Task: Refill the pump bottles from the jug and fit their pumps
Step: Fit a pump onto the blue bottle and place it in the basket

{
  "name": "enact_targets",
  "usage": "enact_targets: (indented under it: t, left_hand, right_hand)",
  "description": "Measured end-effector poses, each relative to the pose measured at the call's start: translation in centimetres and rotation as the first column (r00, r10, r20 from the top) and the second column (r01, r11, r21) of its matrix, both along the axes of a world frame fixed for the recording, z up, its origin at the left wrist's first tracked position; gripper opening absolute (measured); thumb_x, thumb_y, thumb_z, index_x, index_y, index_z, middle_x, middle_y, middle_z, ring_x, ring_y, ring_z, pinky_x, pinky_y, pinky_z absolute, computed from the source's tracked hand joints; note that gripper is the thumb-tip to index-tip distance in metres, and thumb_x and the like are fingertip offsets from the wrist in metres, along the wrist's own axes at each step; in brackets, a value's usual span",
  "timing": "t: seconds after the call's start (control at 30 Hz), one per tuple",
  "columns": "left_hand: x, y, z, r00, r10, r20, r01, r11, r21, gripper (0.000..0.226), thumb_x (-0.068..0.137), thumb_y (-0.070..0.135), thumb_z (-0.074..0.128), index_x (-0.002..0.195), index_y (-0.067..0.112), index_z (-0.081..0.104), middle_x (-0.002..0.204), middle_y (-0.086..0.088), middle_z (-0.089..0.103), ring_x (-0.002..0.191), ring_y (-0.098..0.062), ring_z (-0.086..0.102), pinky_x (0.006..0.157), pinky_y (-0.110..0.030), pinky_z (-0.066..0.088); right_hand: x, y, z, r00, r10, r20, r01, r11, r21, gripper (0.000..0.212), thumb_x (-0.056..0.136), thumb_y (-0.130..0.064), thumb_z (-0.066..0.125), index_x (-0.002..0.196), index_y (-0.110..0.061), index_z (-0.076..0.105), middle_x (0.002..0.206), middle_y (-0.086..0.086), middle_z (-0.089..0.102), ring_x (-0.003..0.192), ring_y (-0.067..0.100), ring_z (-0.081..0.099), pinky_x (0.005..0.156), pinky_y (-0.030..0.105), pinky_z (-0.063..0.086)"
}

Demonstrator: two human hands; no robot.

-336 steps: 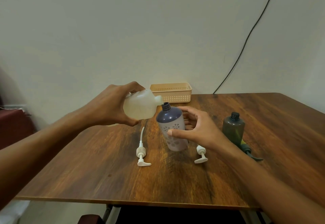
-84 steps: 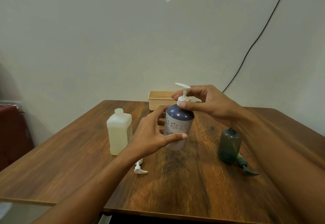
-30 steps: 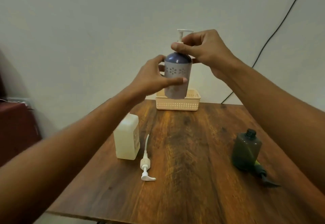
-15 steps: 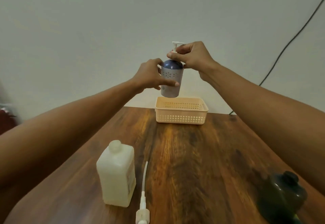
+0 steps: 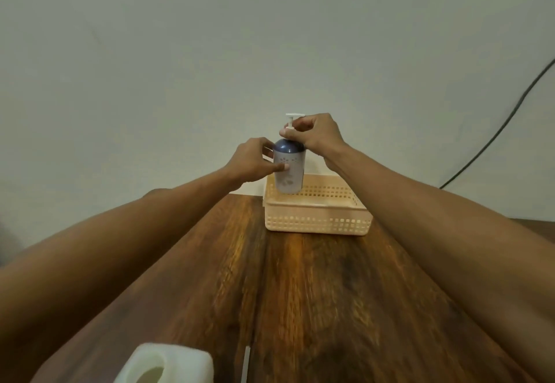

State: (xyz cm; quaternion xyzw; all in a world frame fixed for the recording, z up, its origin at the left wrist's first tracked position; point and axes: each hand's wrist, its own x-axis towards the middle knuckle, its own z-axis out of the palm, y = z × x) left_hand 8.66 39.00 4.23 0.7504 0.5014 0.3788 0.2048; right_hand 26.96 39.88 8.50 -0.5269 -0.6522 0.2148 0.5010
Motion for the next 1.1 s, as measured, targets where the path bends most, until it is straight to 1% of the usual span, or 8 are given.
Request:
enact_targets:
  t: [0.13,0.27,0.37,0.5,0.7,0.87,0.97,1.1]
  left_hand:
    - [-0.3,2.2,-1.5,0.999,0.03,-0.019,-0.03,1.0,-0.005,0.054,0.083,0.038,0.082,0.129,0.017,0.061,0.122,0.001,0.071,0.096,-0.009,0.067,0.071,-0.02,0.053]
    - [-0.6,3.2,-3.4,0.995,-0.019,-0.099,0.013,0.998,-0.069,0.056,0.092,0.035,0.073,0.141,0.014,0.056,0.137,-0.001,0.065,0.119,-0.016,0.063,0.09,-0.027,0.053]
    - [-0.7,3.4,-4.4,0.993,-0.046,-0.112,0.035,0.994,-0.106,0.053,0.098,0.031,0.066,0.146,0.015,0.052,0.145,-0.002,0.06,0.132,-0.019,0.056,0.103,-0.034,0.049]
    - [-0.7,3.5,-5.3,0.99,-0.059,-0.128,0.042,0.99,-0.131,0.048,0.101,0.023,0.06,0.147,0.014,0.051,0.147,-0.003,0.057,0.134,-0.019,0.054,0.099,-0.029,0.044]
    - [-0.7,3.3,-5.4,0.99,-0.062,-0.124,0.046,0.991,-0.127,0.048,0.101,0.021,0.058,0.148,0.015,0.05,0.15,-0.004,0.054,0.138,-0.02,0.05,0.108,-0.038,0.044]
    - [-0.7,2.9,-5.4,0.989,-0.059,-0.132,0.039,0.988,-0.149,0.055,0.1,0.023,0.06,0.152,0.016,0.045,0.155,-0.003,0.049,0.143,-0.021,0.046,0.11,-0.039,0.043]
    - [-0.9,1.8,-4.7,0.991,-0.027,-0.129,0.007,0.989,-0.147,0.063,0.099,0.027,0.064,0.155,0.016,0.039,0.158,-0.004,0.044,0.144,-0.022,0.044,0.111,-0.038,0.042]
    - [-1.9,-1.0,-2.6,0.992,-0.01,-0.129,-0.005,0.994,-0.113,0.066,0.096,0.033,0.067,0.155,0.018,0.039,0.156,-0.003,0.047,0.141,-0.02,0.047,0.111,-0.039,0.043]
  right_hand:
    - [-0.2,2.9,-1.8,1.0,-0.012,0.018,0.012,0.999,-0.035,0.03,0.079,-0.029,0.093,0.103,-0.013,0.085,0.107,-0.001,0.081,0.106,0.017,0.074,0.098,0.038,0.061]
    - [-0.1,5.0,-3.7,1.0,-0.028,-0.009,0.027,0.998,-0.062,0.032,0.078,-0.029,0.094,0.103,-0.012,0.084,0.106,-0.001,0.081,0.105,0.016,0.074,0.093,0.032,0.061]
    - [-0.1,5.9,-5.1,0.998,-0.035,-0.044,0.031,0.996,-0.09,0.033,0.078,-0.029,0.094,0.105,-0.012,0.084,0.108,-0.001,0.08,0.105,0.015,0.074,0.097,0.035,0.061]
    - [-0.3,6.4,-6.7,0.997,-0.043,-0.069,0.034,0.992,-0.122,0.036,0.079,-0.027,0.094,0.108,-0.011,0.083,0.112,0.001,0.08,0.106,0.018,0.073,0.1,0.041,0.061]
    - [-0.5,6.7,-8.2,0.996,-0.056,-0.075,0.044,0.988,-0.151,0.042,0.083,-0.028,0.09,0.118,-0.008,0.08,0.125,0.006,0.077,0.117,0.025,0.07,0.105,0.045,0.058]
    - [0.0,5.9,-8.0,0.991,-0.01,-0.135,-0.018,0.979,-0.204,0.046,0.08,-0.027,0.093,0.119,-0.008,0.078,0.121,0.006,0.076,0.116,0.024,0.07,0.105,0.046,0.058]
    - [0.6,4.9,-7.3,0.997,0.025,-0.07,-0.041,0.973,-0.226,0.049,0.081,-0.032,0.092,0.122,-0.01,0.077,0.124,0.005,0.075,0.119,0.024,0.067,0.106,0.047,0.057]
    - [2.4,2.4,-5.3,0.999,0.031,-0.007,-0.032,0.97,-0.24,0.053,0.084,-0.039,0.088,0.128,-0.012,0.073,0.131,0.004,0.07,0.125,0.023,0.063,0.108,0.046,0.055]
